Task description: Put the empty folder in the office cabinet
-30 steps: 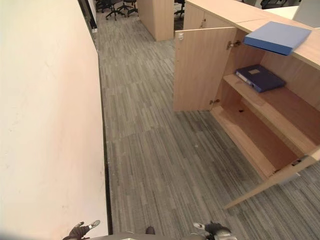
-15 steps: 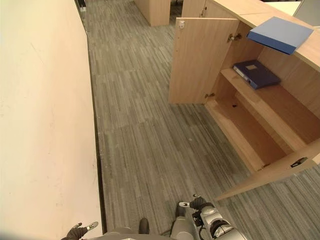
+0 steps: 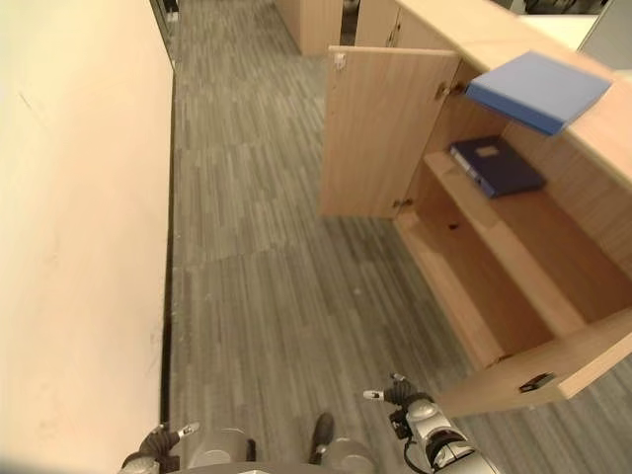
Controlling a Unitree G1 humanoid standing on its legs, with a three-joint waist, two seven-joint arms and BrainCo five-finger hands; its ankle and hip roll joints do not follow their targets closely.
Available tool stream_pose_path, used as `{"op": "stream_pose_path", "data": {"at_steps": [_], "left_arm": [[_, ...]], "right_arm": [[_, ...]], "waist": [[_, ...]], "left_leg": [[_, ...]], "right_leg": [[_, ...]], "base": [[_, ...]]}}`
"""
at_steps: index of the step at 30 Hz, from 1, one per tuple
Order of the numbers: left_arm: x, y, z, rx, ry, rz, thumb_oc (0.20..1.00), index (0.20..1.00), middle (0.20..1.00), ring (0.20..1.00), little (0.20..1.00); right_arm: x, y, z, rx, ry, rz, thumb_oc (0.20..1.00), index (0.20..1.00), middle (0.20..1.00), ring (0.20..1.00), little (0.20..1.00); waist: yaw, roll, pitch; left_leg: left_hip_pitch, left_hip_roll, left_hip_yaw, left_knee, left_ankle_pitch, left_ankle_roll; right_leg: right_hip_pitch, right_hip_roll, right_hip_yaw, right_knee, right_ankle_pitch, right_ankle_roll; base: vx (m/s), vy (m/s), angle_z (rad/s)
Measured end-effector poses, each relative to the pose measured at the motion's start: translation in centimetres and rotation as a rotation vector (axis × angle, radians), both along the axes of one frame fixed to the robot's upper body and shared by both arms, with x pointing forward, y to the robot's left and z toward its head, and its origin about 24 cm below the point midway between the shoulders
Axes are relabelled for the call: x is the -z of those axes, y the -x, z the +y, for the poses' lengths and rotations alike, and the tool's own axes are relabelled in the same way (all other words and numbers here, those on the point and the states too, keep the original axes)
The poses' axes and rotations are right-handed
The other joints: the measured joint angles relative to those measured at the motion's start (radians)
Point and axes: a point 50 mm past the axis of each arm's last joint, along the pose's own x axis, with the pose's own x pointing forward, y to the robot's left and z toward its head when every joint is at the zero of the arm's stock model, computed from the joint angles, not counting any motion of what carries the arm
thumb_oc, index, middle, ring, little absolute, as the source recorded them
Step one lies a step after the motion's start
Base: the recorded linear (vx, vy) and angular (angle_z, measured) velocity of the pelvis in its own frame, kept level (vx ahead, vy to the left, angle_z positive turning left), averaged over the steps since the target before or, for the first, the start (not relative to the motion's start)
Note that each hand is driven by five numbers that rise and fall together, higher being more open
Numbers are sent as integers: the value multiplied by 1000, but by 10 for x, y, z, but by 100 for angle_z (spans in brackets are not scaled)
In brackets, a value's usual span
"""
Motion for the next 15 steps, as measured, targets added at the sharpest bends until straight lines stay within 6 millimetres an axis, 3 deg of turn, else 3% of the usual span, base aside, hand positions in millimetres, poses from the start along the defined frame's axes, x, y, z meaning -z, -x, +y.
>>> {"op": "stream_pose_path", "data": {"at_steps": [2, 4, 6, 7, 8, 10, 14, 15], "left_arm": [[-2, -5, 4, 1, -10, -14, 1000, 1000, 1000, 1000, 1000], [-2, -5, 4, -1, -11, -11, 1000, 1000, 1000, 1000, 1000], [-2, -2, 5, -3, -11, -4, 1000, 1000, 1000, 1000, 1000], [-2, -2, 6, -7, -11, -6, 1000, 1000, 1000, 1000, 1000], [-2, -1, 6, -9, -11, -5, 1000, 1000, 1000, 1000, 1000], [-1, 2, 6, -13, -10, 3, 1000, 1000, 1000, 1000, 1000], [1, 13, 8, -39, -10, 37, 1000, 1000, 1000, 1000, 1000], [2, 16, 9, -46, -8, 46, 1000, 1000, 1000, 1000, 1000]], "right_arm": [[4, 11, -4, -3, 23, 49, 1000, 1000, 1000, 1000, 1000], [4, 10, -7, -21, 43, 52, 1000, 1000, 1000, 1000, 1000], [4, 11, -8, -26, 45, 54, 1000, 1000, 1000, 1000, 1000], [3, 10, -8, -40, 52, 55, 1000, 1000, 1000, 1000, 1000], [3, 8, -7, -59, 60, 52, 1000, 1000, 1000, 1000, 1000], [2, 8, -8, -66, 59, 53, 1000, 1000, 1000, 1000, 1000], [5, 15, -9, -62, 53, 80, 1000, 1000, 1000, 1000, 1000], [7, 19, -10, -54, 53, 96, 1000, 1000, 1000, 1000, 1000]], "waist": [[16, -29, 0], [23, -26, 10], [28, -19, 16], [46, -5, 18], [52, 11, 23], [61, 30, 29], [99, 56, 8], [102, 62, 2]], "left_leg": [[-6, -5, 32, -190, -4, 9], [-2, -13, 31, -362, 7, 0], [21, -13, 16, -546, 49, -21], [39, -6, -38, -746, 106, -58], [39, 0, -63, -823, 144, -61], [11, 7, -110, -833, 177, -84], [-16, 4, -143, -829, 193, -79], [-10, 3, -153, -830, 196, -73]], "right_leg": [[0, 4, -2, -12, -9, -22], [15, 10, -1, -25, -14, -23], [34, 25, 6, -43, -13, -15], [63, 50, 20, -84, -7, -6], [81, 69, 22, -100, -4, -11], [113, 90, 49, -99, -20, -21], [157, 99, 129, -95, -48, -40], [172, 98, 163, -94, -66, -20]], "base": [[194, -47, 11], [206, -4, -8], [206, 21, -14], [283, 44, -22], [199, 31, -23], [342, 84, -33], [389, 163, -64], [395, 251, -68]]}}
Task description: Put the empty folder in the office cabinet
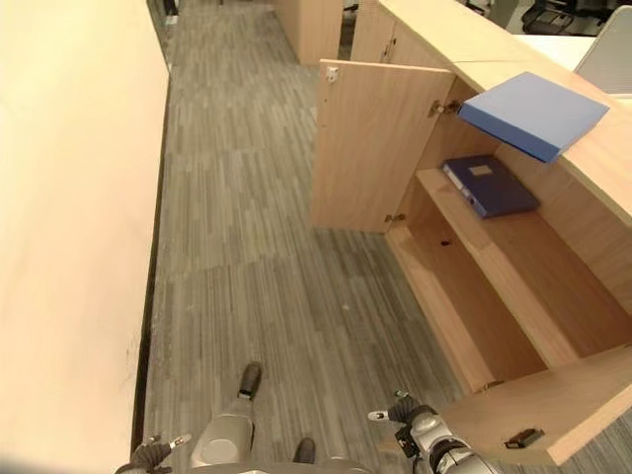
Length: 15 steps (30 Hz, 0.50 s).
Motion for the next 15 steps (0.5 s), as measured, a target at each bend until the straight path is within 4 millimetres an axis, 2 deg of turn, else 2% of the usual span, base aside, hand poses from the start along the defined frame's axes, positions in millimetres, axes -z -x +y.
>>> {"op": "stream_pose_path", "data": {"at_steps": [2, 3, 4, 5, 6, 7, 8, 10, 11, 12, 13, 14, 15], "left_arm": [[1, 6, 0, -18, 11, 9, 1000, 1000, 1000, 1000, 1000], [2, 13, 0, -29, 15, 26, 1000, 1000, 1000, 1000, 1000], [3, 18, 0, -29, 16, 38, 1000, 1000, 1000, 1000, 1000], [3, 17, 1, -29, 14, 33, 1000, 1000, 1000, 1000, 1000], [2, 14, 1, -27, 13, 24, 1000, 1000, 1000, 1000, 1000], [2, 11, 1, -22, 16, 15, 1000, 1000, 1000, 1000, 1000], [0, -1, 1, -13, 16, -12, 1000, 1000, 1000, 1000, 1000], [-1, -5, -1, -12, 19, -18, 1000, 1000, 1000, 1000, 1000], [-2, -8, 0, -10, 14, -31, 1000, 1000, 1000, 1000, 1000], [-2, -11, 0, -10, 18, -31, 1000, 1000, 1000, 1000, 1000], [-1, -7, 0, -10, 17, -23, 1000, 1000, 1000, 1000, 1000], [-1, -4, 0, -11, 18, -14, 1000, 1000, 1000, 1000, 1000], [0, -1, 1, -12, 15, -9, 1000, 1000, 1000, 1000, 1000]], "right_arm": [[3, 9, -3, 9, 7, 27, 1000, 1000, 1000, 1000, 1000], [5, 17, -5, 20, 11, 53, 1000, 1000, 1000, 1000, 1000], [11, 37, -6, 39, 12, 110, 1000, 1000, 1000, 1000, 1000], [14, 45, -5, 43, 1, 128, 1000, 1000, 1000, 1000, 1000], [15, 48, -3, 45, -4, 134, 1000, 1000, 1000, 1000, 1000], [17, 54, -2, 55, -8, 151, 1000, 1000, 1000, 1000, 1000], [18, 59, 0, 65, -22, 164, 1000, 1000, 1000, 1000, 1000], [19, 60, 0, 112, -40, 160, 1000, 1000, 1000, 1000, 1000], [20, 62, 3, 136, -54, 157, 1000, 1000, 1000, 1000, 1000], [20, 62, 5, 141, -63, 153, 1000, 1000, 1000, 1000, 1000], [19, 56, 5, 187, -79, 125, 1000, 1000, 1000, 1000, 1000], [20, 59, 5, 207, -85, 127, 1000, 1000, 1000, 1000, 1000], [20, 60, 5, 203, -85, 134, 1000, 1000, 1000, 1000, 1000]], "waist": [[-1, 16, -14], [-1, 22, -26], [-7, 13, -58], [-6, -7, -73], [-5, -15, -77], [-6, -19, -83], [-8, -21, -85], [-6, -4, -96], [-12, -1, -107], [-19, 1, -103], [-36, 8, -100], [-47, 16, -99], [-47, 23, -98]], "left_leg": [[26, -5, -11, 13, 3, 10], [48, -14, -11, 15, 6, 29], [79, -37, 11, 11, 80, 62], [87, -64, 32, 13, 63, 95], [97, -82, 43, 13, 60, 105], [114, -103, 57, 14, 51, 131], [132, -126, 73, 20, 19, 161], [163, -134, 100, 13, -15, 182], [177, -154, 107, 21, -44, 197], [200, -170, 117, 36, -56, 223], [232, -192, 134, 34, -75, 249], [259, -208, 142, 28, -89, 267], [275, -221, 155, 25, -107, 288]], "right_leg": [[33, -12, 31, 0, -18, 32], [52, -21, 41, 1, -35, 50], [64, -53, 57, 13, -67, 84], [65, -85, 54, 29, -83, 101], [63, -103, 54, 44, -87, 111], [57, -129, 52, 80, -93, 130], [49, -156, 51, 129, -93, 135], [-10, -187, 49, 289, -123, 167], [-49, -206, 46, 389, -122, 183], [-126, -230, 70, 567, -116, 190], [-226, -280, 44, 783, -57, 183], [-257, -315, 25, 873, -8, 184], [-269, -353, 1, 914, 13, 186]], "base": [[331, 246, -59], [359, 308, -43], [358, 307, -33], [247, 215, -25], [230, 210, -14], [347, 333, -18], [232, 233, -30], [265, 359, -39], [309, 480, -32], [213, 360, -22], [198, 312, -17], [257, 255, -20], [280, 231, -41]]}}
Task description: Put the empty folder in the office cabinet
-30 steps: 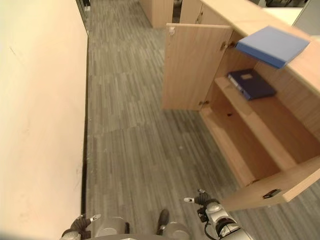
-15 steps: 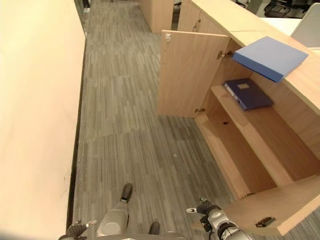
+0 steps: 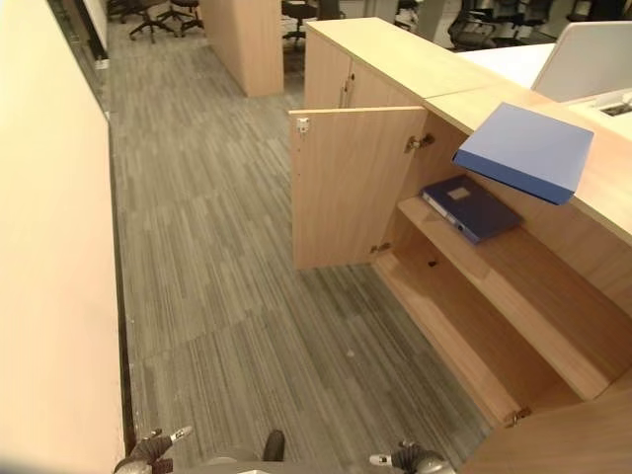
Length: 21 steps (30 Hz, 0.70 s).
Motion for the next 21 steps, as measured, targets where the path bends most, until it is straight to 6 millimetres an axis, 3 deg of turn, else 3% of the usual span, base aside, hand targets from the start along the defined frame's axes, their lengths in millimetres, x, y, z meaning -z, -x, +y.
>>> {"op": "stream_pose_path", "data": {"at_steps": [1, 2, 3, 6, 7, 9, 10, 12, 13, 14, 15, 18, 19, 21], "left_arm": [[0, 1, 2, 2, -5, 3, 1000, 1000, 1000, 1000, 1000], [0, 2, 2, 6, -6, 9, 1000, 1000, 1000, 1000, 1000], [0, 1, 3, 6, -6, 18, 1000, 1000, 1000, 1000, 1000], [-3, -3, 10, 6, -21, 12, 1000, 1000, 1000, 1000, 1000], [-4, -3, 11, 6, -25, 11, 1000, 1000, 1000, 1000, 1000], [-3, -1, 10, 8, -21, 14, 1000, 1000, 1000, 1000, 1000], [-2, 3, 11, 2, -21, 26, 1000, 1000, 1000, 1000, 1000], [0, 17, 11, -6, -14, 69, 1000, 1000, 1000, 1000, 1000], [1, 25, 12, -10, -13, 92, 1000, 1000, 1000, 1000, 1000], [2, 30, 12, -12, -12, 104, 1000, 1000, 1000, 1000, 1000], [3, 38, 12, -21, -7, 124, 1000, 1000, 1000, 1000, 1000], [4, 45, 11, -19, -8, 147, 1000, 1000, 1000, 1000, 1000], [4, 44, 11, -14, -7, 146, 1000, 1000, 1000, 1000, 1000], [3, 33, 9, -1, -4, 126, 1000, 1000, 1000, 1000, 1000]], "right_arm": [[0, -1, 1, -10, -1, -3, 1000, 1000, 1000, 1000, 1000], [0, -3, 2, -14, -2, -8, 1000, 1000, 1000, 1000, 1000], [-2, -6, 0, -17, 2, -18, 1000, 1000, 1000, 1000, 1000], [-6, -18, -3, -19, 12, -54, 1000, 1000, 1000, 1000, 1000], [-6, -21, -2, -23, 7, -66, 1000, 1000, 1000, 1000, 1000], [-6, -22, -1, -24, 4, -71, 1000, 1000, 1000, 1000, 1000], [-8, -30, 1, -31, 0, -92, 1000, 1000, 1000, 1000, 1000], [-10, -37, 1, -27, 0, -110, 1000, 1000, 1000, 1000, 1000], [-9, -34, 1, -21, 0, -102, 1000, 1000, 1000, 1000, 1000], [-9, -33, 1, -20, 1, -97, 1000, 1000, 1000, 1000, 1000], [-8, -29, -1, -16, 2, -88, 1000, 1000, 1000, 1000, 1000], [-7, -25, -2, -13, 5, -78, 1000, 1000, 1000, 1000, 1000], [-8, -26, -3, -12, 7, -78, 1000, 1000, 1000, 1000, 1000], [-7, -24, -4, 4, 6, -78, 1000, 1000, 1000, 1000, 1000]], "waist": [[9, 0, -1], [11, 9, 5], [0, 32, 11], [-14, 46, 39], [-19, 41, 41], [-25, 39, 43], [-25, 20, 50], [-43, 4, 62], [-37, -3, 66], [-34, -6, 67], [-37, -11, 64], [-45, -21, 54], [-40, -22, 51], [-75, -2, 40]], "left_leg": [[24, -16, 20, -1, -23, 12], [34, -19, 25, -3, -29, 22], [33, -8, 25, -3, -37, 32], [39, 9, 34, 2, -24, 13], [48, 8, 40, 4, -28, 4], [65, 10, 49, 2, -56, -25], [69, -1, 62, 2, -57, -24], [87, -4, 66, -16, -85, -39], [101, -4, 92, -16, -83, -34], [108, -4, 102, -17, -88, -30], [117, -1, 128, -17, -114, -50], [149, 2, 152, -17, -149, -71], [151, 4, 161, -14, -145, -65], [164, 52, 153, -5, -165, -92]], "right_leg": [[-9, -57, -66, 22, -12, -1], [-13, -77, -116, 14, -48, 2], [-29, -65, -163, -41, -110, 4], [-65, -14, -209, -244, -134, 23], [-92, 16, -210, -381, -126, 33], [-113, 38, -202, -482, -104, 68], [-120, 41, -197, -584, -52, 102], [-148, 53, -204, -761, 64, 127], [-146, 44, -272, -791, 87, 118], [-145, 45, -282, -792, 99, 117], [-142, 17, -415, -756, 106, 111], [-123, 10, -444, -724, 126, 96], [-132, 15, -442, -722, 141, 75], [-138, 36, -443, -668, 152, 53]], "base": [[250, 170, -59], [190, 117, -56], [146, 18, -29], [121, -67, -7], [122, -85, 2], [142, -88, -3], [350, -146, -14], [430, -224, -24], [239, -168, -42], [246, -170, -54], [226, -134, -53], [293, -188, -47], [313, -258, -18], [351, -403, 4]]}}
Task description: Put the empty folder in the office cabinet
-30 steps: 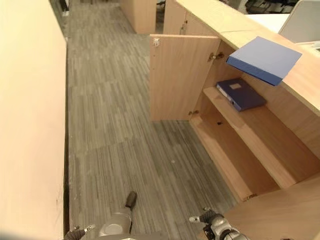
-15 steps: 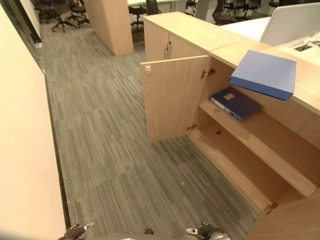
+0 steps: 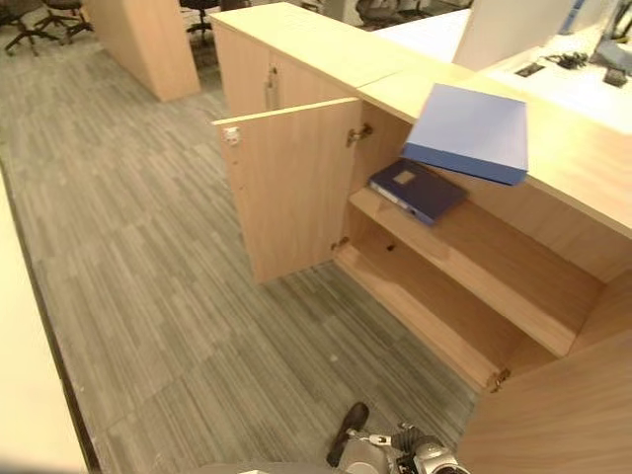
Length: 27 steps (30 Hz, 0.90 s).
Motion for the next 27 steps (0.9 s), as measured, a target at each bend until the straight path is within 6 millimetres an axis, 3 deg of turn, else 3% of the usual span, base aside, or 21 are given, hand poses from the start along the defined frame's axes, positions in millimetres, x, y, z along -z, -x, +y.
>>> {"op": "stream_pose_path", "data": {"at_steps": [2, 3, 5, 6, 7, 8, 9, 11, 12, 13, 15, 16, 18, 19, 20, 21, 23, 24, 26, 27], "left_arm": [[0, -8, -3, 19, 4, -13, 1000, 1000, 1000, 1000, 1000], [-2, -14, 1, 35, -6, -23, 1000, 1000, 1000, 1000, 1000], [1, -12, -8, 29, 20, -25, 1000, 1000, 1000, 1000, 1000], [3, -9, -14, 7, 39, -21, 1000, 1000, 1000, 1000, 1000], [5, -5, -19, 0, 61, -10, 1000, 1000, 1000, 1000, 1000], [6, -4, -22, -10, 75, -10, 1000, 1000, 1000, 1000, 1000], [6, -7, -24, -16, 81, -19, 1000, 1000, 1000, 1000, 1000], [6, -9, -24, -19, 82, -26, 1000, 1000, 1000, 1000, 1000], [6, -11, -24, -17, 82, -32, 1000, 1000, 1000, 1000, 1000], [3, -14, -15, -33, 56, -49, 1000, 1000, 1000, 1000, 1000], [-1, -22, -9, 20, 42, -72, 1000, 1000, 1000, 1000, 1000], [-1, -26, -12, 16, 51, -87, 1000, 1000, 1000, 1000, 1000], [0, -27, -16, 19, 62, -90, 1000, 1000, 1000, 1000, 1000], [1, -25, -17, 15, 67, -86, 1000, 1000, 1000, 1000, 1000], [1, -26, -18, 11, 71, -86, 1000, 1000, 1000, 1000, 1000], [2, -19, -17, -2, 71, -65, 1000, 1000, 1000, 1000, 1000], [3, -20, -17, -5, 71, -60, 1000, 1000, 1000, 1000, 1000], [2, -26, -17, 0, 71, -76, 1000, 1000, 1000, 1000, 1000], [3, -19, -19, -7, 75, -54, 1000, 1000, 1000, 1000, 1000], [3, -22, -21, -1, 80, -60, 1000, 1000, 1000, 1000, 1000]], "right_arm": [[1, 2, -1, 9, 0, 5, 1000, 1000, 1000, 1000, 1000], [2, 7, 3, 14, -8, 13, 1000, 1000, 1000, 1000, 1000], [3, 11, 1, 17, 9, 22, 1000, 1000, 1000, 1000, 1000], [3, 13, -2, 34, 12, 18, 1000, 1000, 1000, 1000, 1000], [2, 14, -5, 28, 23, 21, 1000, 1000, 1000, 1000, 1000], [3, 20, -7, 34, 30, 37, 1000, 1000, 1000, 1000, 1000], [3, 19, -9, 36, 36, 36, 1000, 1000, 1000, 1000, 1000], [4, 21, -7, 29, 38, 43, 1000, 1000, 1000, 1000, 1000], [4, 21, -7, 25, 39, 45, 1000, 1000, 1000, 1000, 1000], [5, 25, -5, 26, 37, 59, 1000, 1000, 1000, 1000, 1000], [6, 29, -9, 34, 53, 88, 1000, 1000, 1000, 1000, 1000], [4, 26, -13, 36, 67, 88, 1000, 1000, 1000, 1000, 1000], [2, 23, -19, 38, 80, 82, 1000, 1000, 1000, 1000, 1000], [1, 22, -20, 34, 83, 79, 1000, 1000, 1000, 1000, 1000], [0, 20, -20, 33, 85, 74, 1000, 1000, 1000, 1000, 1000], [0, 18, -21, 17, 90, 73, 1000, 1000, 1000, 1000, 1000], [0, 19, -22, 19, 95, 81, 1000, 1000, 1000, 1000, 1000], [-1, 18, -23, 18, 97, 81, 1000, 1000, 1000, 1000, 1000], [-2, 16, -25, 30, 101, 84, 1000, 1000, 1000, 1000, 1000], [-2, 16, -27, 46, 103, 81, 1000, 1000, 1000, 1000, 1000]], "waist": [[-15, 20, -18], [-22, -13, -22], [-20, -37, -33], [-30, -38, -37], [-8, -26, -48], [-8, -23, -52], [-2, -20, -49], [5, -27, -50], [9, -35, -48], [12, -75, -28], [21, -113, -12], [30, -109, 11], [27, -91, 22], [35, -73, 24], [37, -59, 25], [33, -36, 37], [41, -24, 35], [39, -23, 35], [44, -11, 27], [35, -9, 24]], "left_leg": [[9, 52, -2, 23, -24, -39], [-24, 66, 3, 152, -50, -63], [-74, 102, 13, 371, -58, -93], [-127, 132, -12, 510, -57, -111], [-205, 194, 1, 700, -62, -108], [-238, 218, -27, 758, -56, -119], [-322, 239, -89, 898, -23, -106], [-378, 242, -120, 965, -15, -105], [-389, 241, -118, 962, -16, -107], [-421, 225, -123, 876, -15, -107], [-440, 172, -133, 584, -17, -113], [-457, 158, -138, 477, 19, -114], [-457, 123, -217, 329, 53, -122], [-458, 84, -323, 193, 104, -135], [-446, 76, -386, 134, 127, -135], [-461, 64, -435, 130, 171, -143], [-481, 52, -496, 129, 188, -142], [-484, 49, -499, 134, 188, -141], [-459, 52, -485, 112, 206, -114], [-419, 49, -462, 82, 225, -86]], "right_leg": [[8, 37, 4, 45, -38, -49], [39, 57, 17, 35, -91, -124], [104, 102, 35, -22, -107, -164], [139, 139, 54, -58, -115, -160], [167, 182, 77, -87, -109, -179], [180, 220, 117, -91, -131, -196], [195, 265, 151, -94, -147, -260], [198, 293, 188, -99, -151, -274], [205, 297, 204, -97, -158, -275], [221, 303, 247, -107, -164, -274], [263, 302, 346, -159, -155, -264], [286, 302, 365, -173, -134, -272], [300, 309, 389, -176, -133, -271], [327, 322, 456, -199, -138, -263], [343, 329, 479, -209, -137, -263], [370, 347, 500, -225, -135, -268], [388, 353, 551, -229, -143, -263], [393, 352, 561, -229, -148, -255], [407, 343, 624, -231, -157, -239], [419, 333, 644, -231, -164, -228]], "base": [[246, -401, 14], [71, -138, 7], [211, -345, -35], [314, -471, -83], [199, -262, -90], [255, -315, -115], [177, -159, -98], [150, -80, -76], [173, -12, -86], [180, 18, -103], [195, 61, -117], [176, 110, -94], [236, 116, -84], [180, 73, -109], [256, 118, -128], [157, 80, -90], [305, 230, -90], [354, 329, -97], [235, 280, -88], [148, 189, -67]]}}
